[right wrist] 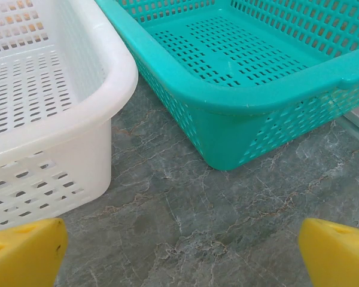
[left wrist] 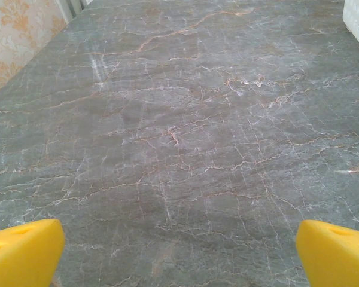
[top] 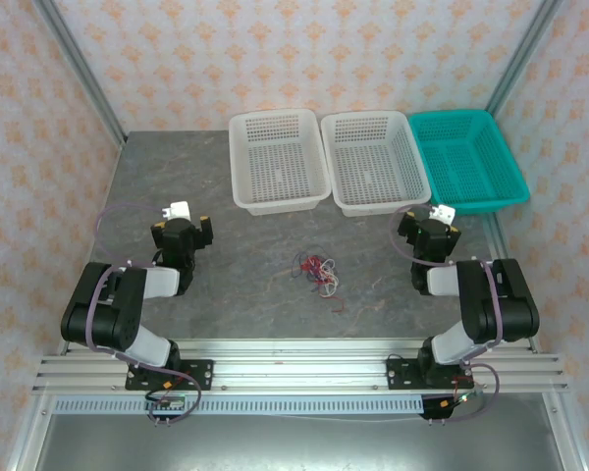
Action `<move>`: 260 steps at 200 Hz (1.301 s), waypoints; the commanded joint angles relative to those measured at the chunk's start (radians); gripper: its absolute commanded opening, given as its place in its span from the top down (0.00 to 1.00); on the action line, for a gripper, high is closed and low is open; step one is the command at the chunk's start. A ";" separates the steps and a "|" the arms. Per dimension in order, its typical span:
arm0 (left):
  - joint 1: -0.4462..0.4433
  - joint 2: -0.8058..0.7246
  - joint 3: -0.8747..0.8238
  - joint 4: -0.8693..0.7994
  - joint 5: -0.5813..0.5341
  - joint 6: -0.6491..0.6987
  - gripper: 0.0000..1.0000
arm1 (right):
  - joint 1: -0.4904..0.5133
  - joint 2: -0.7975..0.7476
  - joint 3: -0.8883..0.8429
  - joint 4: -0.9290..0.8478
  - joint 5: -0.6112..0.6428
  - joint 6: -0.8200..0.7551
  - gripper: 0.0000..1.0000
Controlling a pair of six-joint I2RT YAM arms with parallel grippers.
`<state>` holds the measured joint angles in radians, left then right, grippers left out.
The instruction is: Untangle the cables
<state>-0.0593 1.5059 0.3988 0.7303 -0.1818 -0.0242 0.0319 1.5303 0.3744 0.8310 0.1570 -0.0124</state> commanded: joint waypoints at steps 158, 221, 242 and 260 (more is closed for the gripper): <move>-0.020 -0.261 -0.019 -0.163 -0.164 -0.058 0.00 | 0.007 -0.627 0.050 -0.564 0.049 0.238 0.00; -0.080 -0.773 0.117 -0.740 0.111 -0.325 0.03 | 0.079 -0.722 0.294 -0.963 -0.670 0.336 0.01; -0.167 -0.749 0.205 -0.832 0.304 -0.431 0.11 | 0.218 -0.640 0.388 -1.093 -0.728 0.279 0.01; -0.296 -0.672 0.244 -0.851 0.412 -0.465 0.12 | 0.346 -0.565 0.443 -1.177 -0.713 0.215 0.01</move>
<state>-0.2295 0.7601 0.5888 0.0460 -0.0090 -0.3660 0.2459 0.8993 0.7433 -0.1349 -0.4271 0.2665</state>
